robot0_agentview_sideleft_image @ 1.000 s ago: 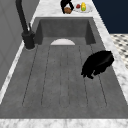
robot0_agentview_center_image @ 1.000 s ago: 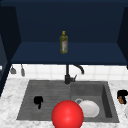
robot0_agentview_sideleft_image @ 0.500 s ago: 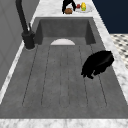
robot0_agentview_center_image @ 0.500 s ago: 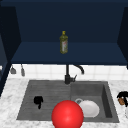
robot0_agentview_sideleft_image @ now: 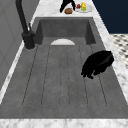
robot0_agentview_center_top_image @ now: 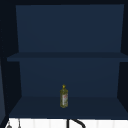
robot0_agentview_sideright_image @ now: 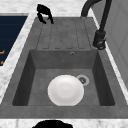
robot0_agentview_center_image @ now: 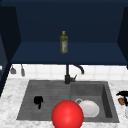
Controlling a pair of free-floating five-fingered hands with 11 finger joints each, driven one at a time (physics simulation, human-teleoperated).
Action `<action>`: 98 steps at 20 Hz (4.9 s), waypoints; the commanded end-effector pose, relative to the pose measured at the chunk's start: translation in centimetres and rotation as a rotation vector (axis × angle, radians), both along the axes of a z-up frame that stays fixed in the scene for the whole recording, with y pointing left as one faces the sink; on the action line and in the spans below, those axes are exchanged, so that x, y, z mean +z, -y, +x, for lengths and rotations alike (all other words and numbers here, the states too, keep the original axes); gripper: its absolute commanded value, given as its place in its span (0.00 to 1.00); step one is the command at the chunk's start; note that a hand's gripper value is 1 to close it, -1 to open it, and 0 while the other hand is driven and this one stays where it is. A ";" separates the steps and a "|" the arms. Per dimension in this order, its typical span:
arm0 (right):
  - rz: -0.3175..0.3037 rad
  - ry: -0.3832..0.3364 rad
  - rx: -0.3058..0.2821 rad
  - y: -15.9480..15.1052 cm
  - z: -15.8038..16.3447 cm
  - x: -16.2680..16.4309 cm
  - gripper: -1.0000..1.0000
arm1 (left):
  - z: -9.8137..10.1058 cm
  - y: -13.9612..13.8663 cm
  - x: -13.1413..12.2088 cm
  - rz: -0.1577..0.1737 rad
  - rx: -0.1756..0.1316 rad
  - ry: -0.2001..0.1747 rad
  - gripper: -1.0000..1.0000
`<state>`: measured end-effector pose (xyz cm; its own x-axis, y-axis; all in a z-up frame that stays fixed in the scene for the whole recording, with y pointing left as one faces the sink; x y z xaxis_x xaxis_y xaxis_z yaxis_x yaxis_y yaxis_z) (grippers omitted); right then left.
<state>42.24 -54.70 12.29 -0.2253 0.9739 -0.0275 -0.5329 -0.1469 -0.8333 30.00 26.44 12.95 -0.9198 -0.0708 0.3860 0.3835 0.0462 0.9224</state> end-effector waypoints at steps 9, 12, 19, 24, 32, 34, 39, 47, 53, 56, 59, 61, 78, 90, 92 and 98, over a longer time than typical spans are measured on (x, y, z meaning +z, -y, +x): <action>-0.002 -0.046 -0.002 0.8 2.2 3.7 0.00 | 0.0 0.0 0.0 0.000 0.000 0.000 0.50; 0.002 -0.048 -0.018 1.4 1.9 5.0 0.00 | 0.0 0.0 0.0 0.000 0.000 0.000 0.50; 0.015 -0.061 -0.046 3.0 1.4 8.2 0.00 | 0.0 0.0 0.0 0.000 0.000 0.000 0.50; 0.003 -0.024 -0.074 4.2 -0.3 8.8 0.00 | 0.0 0.0 0.0 0.000 0.000 0.000 0.50; -0.040 -0.002 -0.127 5.6 -3.4 9.3 0.00 | 0.0 0.0 0.0 0.000 0.000 0.000 0.50; -0.047 0.005 -0.141 5.9 -4.2 9.4 0.00 | 0.0 0.0 0.0 0.000 0.000 0.000 0.50; -0.065 0.008 -0.184 6.5 -6.3 9.7 0.00 | 0.0 0.0 0.0 0.000 0.000 0.000 0.50; -0.096 -0.075 -0.276 6.6 -8.4 10.1 0.00 | 0.0 0.0 0.0 0.000 0.000 0.000 0.50; -0.130 -0.105 -0.330 6.6 -10.0 10.1 0.00 | 0.0 0.0 0.0 0.000 0.000 0.000 0.50; -0.150 -0.110 -0.349 6.4 -11.1 10.1 0.00 | 0.0 0.0 0.0 0.000 0.000 0.000 0.50; -0.167 -0.101 -0.368 6.2 -12.5 10.0 0.00 | 0.0 0.0 0.0 0.000 0.000 0.000 0.50; -0.175 -0.093 -0.381 6.2 -13.5 10.0 0.00 | 0.0 0.0 0.0 0.000 0.000 0.000 0.50; -0.212 0.033 -0.385 6.9 -21.1 10.3 0.00 | 0.0 0.0 0.0 0.000 0.000 0.000 0.50; -0.265 -0.033 -0.568 6.2 -21.1 10.0 0.00 | 0.0 0.0 0.0 0.000 0.000 0.000 0.50; -0.255 -0.044 -0.594 6.4 -21.4 10.0 0.00 | 0.0 0.0 0.0 0.000 0.000 0.000 0.50; -0.241 -0.085 -0.611 6.3 -21.3 9.1 0.00 | 0.0 0.0 0.0 0.000 0.000 0.000 0.50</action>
